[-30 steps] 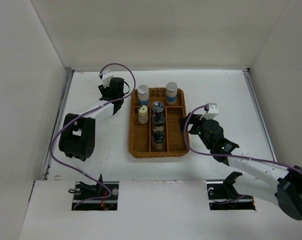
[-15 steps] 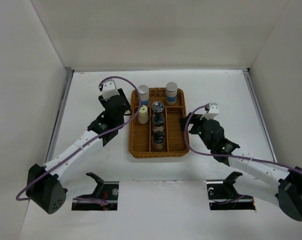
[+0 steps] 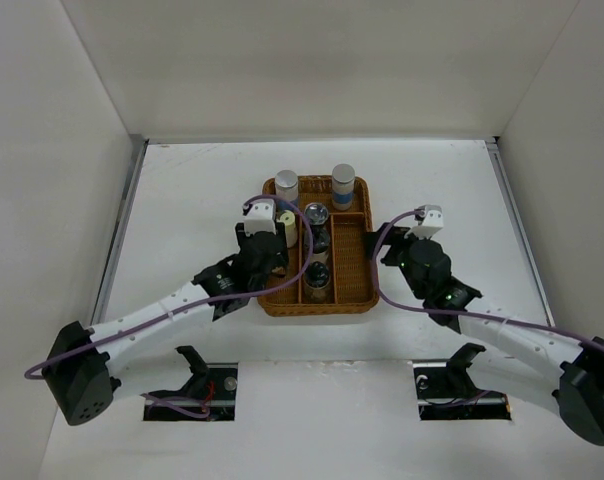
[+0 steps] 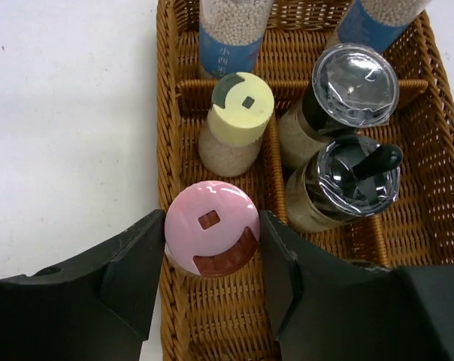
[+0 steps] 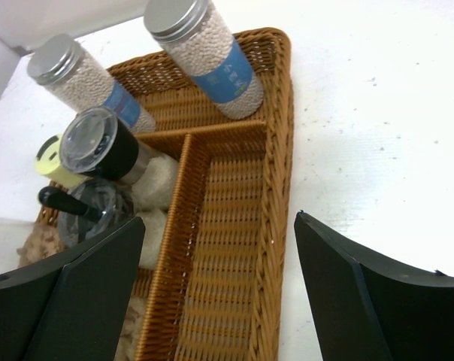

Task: Organize the condiment bottles

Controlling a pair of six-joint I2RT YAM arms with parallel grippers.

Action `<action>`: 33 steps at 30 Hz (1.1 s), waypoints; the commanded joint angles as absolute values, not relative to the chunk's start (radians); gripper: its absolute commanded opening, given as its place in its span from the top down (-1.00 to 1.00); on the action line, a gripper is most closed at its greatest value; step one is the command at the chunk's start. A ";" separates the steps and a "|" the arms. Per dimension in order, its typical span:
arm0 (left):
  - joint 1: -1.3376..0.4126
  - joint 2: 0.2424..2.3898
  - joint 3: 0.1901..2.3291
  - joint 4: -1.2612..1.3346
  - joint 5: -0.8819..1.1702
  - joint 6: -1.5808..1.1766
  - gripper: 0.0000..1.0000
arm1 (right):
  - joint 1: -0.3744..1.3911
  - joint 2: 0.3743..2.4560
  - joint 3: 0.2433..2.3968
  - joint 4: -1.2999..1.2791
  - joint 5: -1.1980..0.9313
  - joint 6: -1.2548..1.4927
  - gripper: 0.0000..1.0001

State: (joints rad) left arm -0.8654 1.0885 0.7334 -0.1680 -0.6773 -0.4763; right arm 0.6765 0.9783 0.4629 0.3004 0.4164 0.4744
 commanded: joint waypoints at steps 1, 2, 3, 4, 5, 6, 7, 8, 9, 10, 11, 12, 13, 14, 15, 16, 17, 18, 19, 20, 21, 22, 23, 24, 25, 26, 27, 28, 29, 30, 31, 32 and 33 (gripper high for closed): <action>-0.861 1.071 0.698 -0.072 -0.615 -0.480 0.36 | 0.685 1.005 0.480 0.354 0.488 0.453 -0.75; -0.858 1.078 0.686 -0.055 -0.595 -0.479 0.36 | 0.686 1.014 0.480 0.357 0.508 0.448 -0.74; -0.855 1.087 0.669 -0.032 -0.582 -0.476 0.36 | 0.686 1.019 0.480 0.363 0.529 0.443 -0.74; -0.855 1.088 0.655 -0.019 -0.575 -0.477 0.36 | 0.688 1.016 0.479 0.370 0.555 0.431 -0.73; -0.857 1.088 0.628 0.023 -0.563 -0.476 0.35 | 0.688 1.002 0.469 0.382 0.589 0.419 -0.73; -0.857 1.088 0.611 0.052 -0.557 -0.468 0.35 | 0.693 0.987 0.453 0.411 0.621 0.411 -0.74; -0.854 1.091 0.592 0.076 -0.543 -0.462 0.35 | 0.693 0.973 0.436 0.443 0.639 0.407 -0.75; -0.854 1.094 0.583 0.086 -0.529 -0.462 0.35 | 0.693 0.959 0.422 0.466 0.649 0.403 -0.75; -0.863 1.098 0.578 0.090 -0.528 -0.462 0.34 | 0.693 0.945 0.416 0.472 0.650 0.408 -0.73; -0.867 1.106 0.578 0.089 -0.531 -0.460 0.33 | 0.690 0.931 0.416 0.471 0.647 0.414 -0.69; -0.874 1.112 0.581 0.087 -0.538 -0.463 0.32 | 0.683 0.919 0.420 0.465 0.644 0.416 -0.64; -0.880 1.114 0.581 0.089 -0.548 -0.465 0.29 | 0.674 0.904 0.429 0.456 0.644 0.416 -0.56; -0.886 1.115 0.580 0.097 -0.560 -0.463 0.23 | 0.664 0.888 0.443 0.448 0.646 0.416 -0.40; -0.887 1.120 0.580 0.098 -0.574 -0.465 0.15 | 0.644 0.876 0.459 0.443 0.644 0.410 -0.16; -0.887 1.121 0.578 0.098 -0.584 -0.469 0.05 | 0.618 0.868 0.474 0.440 0.644 0.405 0.17; -0.890 1.120 0.577 0.103 -0.589 -0.474 -0.07 | 0.587 0.859 0.489 0.431 0.644 0.400 0.46; -0.890 1.117 0.572 0.109 -0.594 -0.477 -0.23 | 0.558 0.853 0.505 0.416 0.646 0.409 0.64; -0.886 1.112 0.566 0.112 -0.595 -0.479 -0.38 | 0.529 0.851 0.517 0.408 0.644 0.420 0.75; -0.880 1.105 0.563 0.107 -0.598 -0.488 -0.50 | 0.503 0.857 0.529 0.394 0.644 0.437 0.80; -0.880 1.091 0.560 0.100 -0.606 -0.497 -0.59 | 0.487 0.864 0.532 0.388 0.641 0.451 0.82; -0.878 1.071 0.555 0.091 -0.618 -0.503 -0.75 | 0.481 0.867 0.523 0.394 0.641 0.460 0.82; -0.880 1.056 0.554 0.084 -0.630 -0.505 -1.00 | 0.479 0.870 0.511 0.402 0.646 0.468 0.82; -0.880 1.027 0.554 0.071 -0.650 -0.502 -1.00 | 0.481 0.874 0.488 0.417 0.653 0.475 0.81; -0.880 1.000 0.560 0.054 -0.669 -0.502 -1.00 | 0.481 0.876 0.464 0.440 0.661 0.485 0.78; -0.878 0.979 0.566 0.037 -0.681 -0.502 -1.00 | 0.481 0.877 0.445 0.462 0.669 0.492 0.74; -0.875 0.941 0.578 0.013 -0.704 -0.505 -1.00 | 0.490 0.880 0.430 0.488 0.672 0.495 0.64; -0.875 0.916 0.581 0.002 -0.718 -0.506 -1.00 | 0.498 0.881 0.426 0.495 0.672 0.491 0.54; -0.875 0.873 0.584 -0.009 -0.744 -0.509 -1.00 | 0.504 0.879 0.426 0.500 0.678 0.486 0.45; -0.874 0.847 0.584 -0.012 -0.755 -0.515 -1.00 | 0.507 0.876 0.420 0.509 0.680 0.483 0.37; -0.869 0.812 0.581 -0.014 -0.756 -0.526 -1.00 | 0.508 0.874 0.417 0.512 0.684 0.485 0.23; -0.861 0.775 0.572 -0.015 -0.752 -0.544 -1.00 | 0.507 0.874 0.414 0.518 0.687 0.486 0.08; -0.851 0.740 0.562 -0.015 -0.744 -0.569 -1.00 | 0.504 0.879 0.411 0.525 0.689 0.486 -0.06; -0.838 0.703 0.549 -0.018 -0.733 -0.595 -1.00 | 0.504 0.888 0.408 0.526 0.690 0.492 -0.17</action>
